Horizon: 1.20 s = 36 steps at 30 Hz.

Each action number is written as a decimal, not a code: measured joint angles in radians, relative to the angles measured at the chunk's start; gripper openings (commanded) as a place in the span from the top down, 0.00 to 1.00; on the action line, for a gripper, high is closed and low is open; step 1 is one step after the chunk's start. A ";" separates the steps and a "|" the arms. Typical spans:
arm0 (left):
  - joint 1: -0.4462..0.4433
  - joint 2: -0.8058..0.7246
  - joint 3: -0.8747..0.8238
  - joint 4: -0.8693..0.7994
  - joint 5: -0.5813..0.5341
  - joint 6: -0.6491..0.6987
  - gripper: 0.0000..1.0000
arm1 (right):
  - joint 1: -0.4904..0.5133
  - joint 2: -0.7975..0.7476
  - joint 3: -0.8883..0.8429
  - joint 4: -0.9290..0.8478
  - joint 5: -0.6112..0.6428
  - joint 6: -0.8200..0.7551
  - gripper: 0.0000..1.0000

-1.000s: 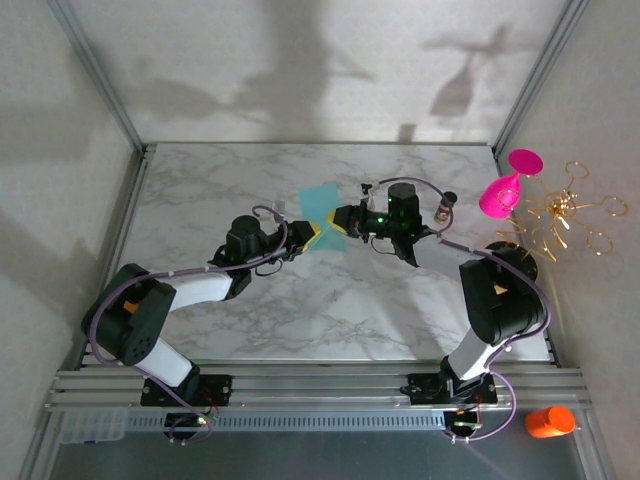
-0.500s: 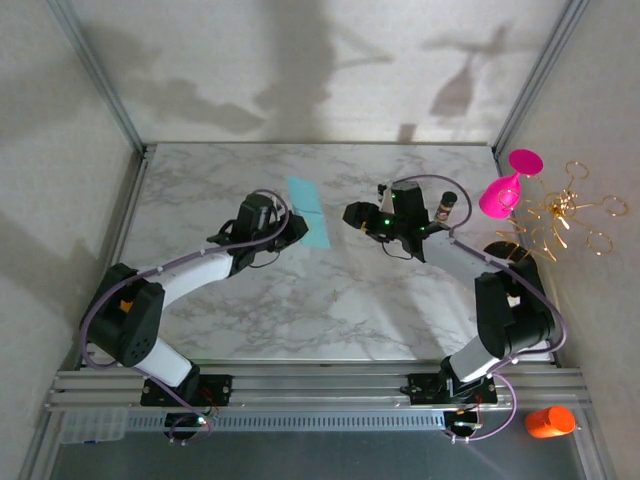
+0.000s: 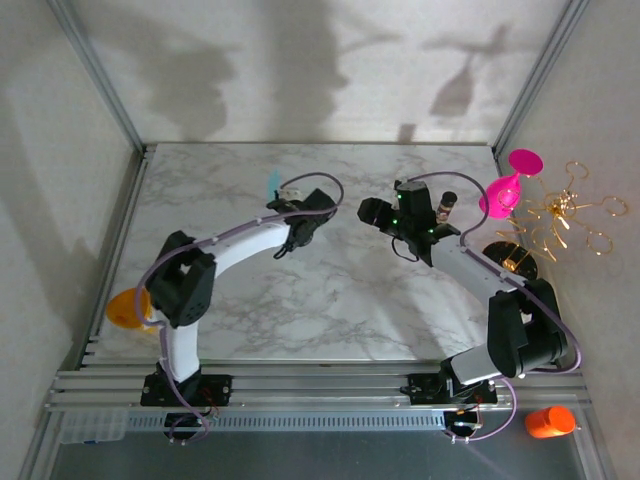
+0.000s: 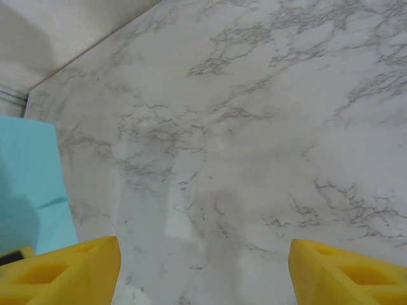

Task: Fold a paper plane with a square sheet of paper (pick it up from the middle)
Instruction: Turn over the paper at the center of the table, then third fold the triangle at the center of the table.

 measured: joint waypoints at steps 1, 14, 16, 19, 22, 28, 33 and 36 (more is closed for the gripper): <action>-0.009 0.027 0.008 -0.021 -0.011 -0.001 0.92 | -0.001 -0.006 -0.006 0.000 0.006 0.001 0.29; -0.003 0.046 -0.056 0.186 0.424 -0.045 0.42 | -0.015 -0.037 -0.068 0.008 0.029 0.049 0.33; 0.046 -0.028 -0.133 0.250 0.515 -0.061 0.41 | -0.014 -0.013 -0.064 0.024 -0.002 0.048 0.36; 0.141 -0.156 -0.241 0.346 0.603 -0.092 0.37 | 0.002 0.065 -0.039 0.037 -0.053 0.042 0.40; 0.246 -0.297 -0.356 0.427 0.636 -0.133 0.33 | 0.062 0.170 0.012 0.041 -0.098 0.032 0.47; 0.405 -0.523 -0.560 0.517 0.629 -0.207 0.15 | 0.257 0.383 0.180 0.050 -0.196 0.023 0.61; 0.490 -0.644 -0.673 0.535 0.615 -0.240 0.05 | 0.381 0.545 0.345 0.045 -0.251 0.018 0.62; 0.514 -0.684 -0.707 0.543 0.615 -0.245 0.01 | 0.410 0.625 0.428 0.034 -0.275 0.006 0.63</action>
